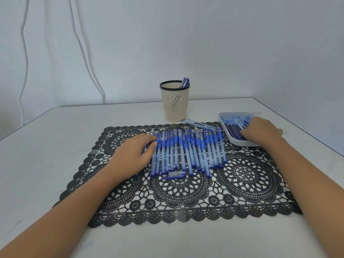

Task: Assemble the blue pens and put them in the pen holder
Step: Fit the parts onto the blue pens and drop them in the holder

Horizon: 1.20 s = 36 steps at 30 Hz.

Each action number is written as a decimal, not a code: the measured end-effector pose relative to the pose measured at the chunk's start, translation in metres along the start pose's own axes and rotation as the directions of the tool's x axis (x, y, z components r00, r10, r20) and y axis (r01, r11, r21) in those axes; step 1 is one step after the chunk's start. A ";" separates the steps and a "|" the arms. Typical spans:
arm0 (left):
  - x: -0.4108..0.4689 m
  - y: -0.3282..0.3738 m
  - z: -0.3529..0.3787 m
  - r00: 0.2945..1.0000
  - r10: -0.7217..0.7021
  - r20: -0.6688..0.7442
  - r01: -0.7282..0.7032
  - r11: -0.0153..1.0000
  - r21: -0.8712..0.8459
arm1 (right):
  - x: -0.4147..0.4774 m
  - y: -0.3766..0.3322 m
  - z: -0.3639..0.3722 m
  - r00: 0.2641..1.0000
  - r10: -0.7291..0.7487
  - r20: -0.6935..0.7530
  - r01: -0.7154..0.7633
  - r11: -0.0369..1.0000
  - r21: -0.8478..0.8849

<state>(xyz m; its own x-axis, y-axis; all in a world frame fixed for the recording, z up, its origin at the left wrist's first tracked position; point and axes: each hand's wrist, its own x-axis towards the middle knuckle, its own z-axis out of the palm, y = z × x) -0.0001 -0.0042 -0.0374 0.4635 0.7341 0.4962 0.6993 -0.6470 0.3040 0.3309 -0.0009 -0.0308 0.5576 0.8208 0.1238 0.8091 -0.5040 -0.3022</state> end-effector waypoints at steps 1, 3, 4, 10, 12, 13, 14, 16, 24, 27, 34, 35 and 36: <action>0.000 0.000 0.000 1.000 -0.001 0.004 0.001 1.000 0.001 | 0.001 0.000 0.000 1.000 -0.003 0.010 0.003 1.000 0.001; 0.000 0.000 0.000 1.000 -0.004 0.010 0.004 1.000 0.001 | 0.002 0.000 0.001 0.999 -0.003 0.042 0.002 1.000 0.010; 0.000 0.000 0.000 1.000 -0.006 0.011 0.006 1.000 -0.002 | 0.002 0.000 0.001 0.998 -0.001 0.059 0.000 1.000 0.012; 0.000 0.000 0.000 1.000 -0.012 0.024 0.012 1.000 -0.006 | 0.000 0.000 0.000 0.994 0.006 0.107 -0.009 1.000 0.027; -0.001 0.000 -0.001 0.999 -0.012 0.032 0.012 1.000 -0.004 | -0.002 -0.002 -0.001 0.993 0.011 0.114 -0.013 1.000 0.019; -0.001 0.001 -0.001 0.999 -0.012 0.034 0.013 1.000 -0.002 | -0.003 -0.003 -0.002 0.994 0.014 0.109 -0.016 1.000 0.013; -0.001 0.001 -0.001 0.999 -0.013 0.036 0.013 1.000 -0.002 | -0.005 -0.004 -0.002 0.995 0.022 0.101 -0.023 1.000 0.012; -0.001 0.001 -0.002 0.999 -0.017 0.037 0.017 1.000 -0.006 | -0.006 -0.005 -0.002 0.996 0.048 0.077 -0.050 0.998 0.031; 0.000 0.001 -0.003 0.999 -0.049 0.016 0.050 0.997 -0.055 | -0.022 -0.015 -0.010 0.971 -0.113 -0.209 0.168 0.948 0.269; -0.001 0.002 -0.006 0.998 -0.060 0.012 0.061 0.993 -0.100 | -0.043 -0.031 -0.019 0.870 -0.387 -0.305 0.482 0.796 0.365; 0.000 0.001 -0.010 1.000 -0.021 0.018 0.023 0.988 -0.153 | -0.081 -0.055 -0.016 0.615 -0.736 -0.283 0.788 0.567 0.239; 0.000 0.001 -0.010 1.000 -0.018 0.022 0.022 0.988 -0.155 | -0.082 -0.056 -0.014 0.598 -0.750 -0.283 0.801 0.552 0.232; 0.000 0.001 -0.010 1.000 -0.015 0.028 0.019 0.988 -0.156 | -0.083 -0.057 -0.012 0.584 -0.760 -0.285 0.811 0.539 0.226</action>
<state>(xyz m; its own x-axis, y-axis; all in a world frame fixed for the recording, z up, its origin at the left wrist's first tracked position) -0.0054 -0.0069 -0.0291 0.4681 0.7490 0.4689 0.6144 -0.6572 0.4365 0.2405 -0.0438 -0.0130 -0.2359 0.7859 0.5717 0.8465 0.4551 -0.2763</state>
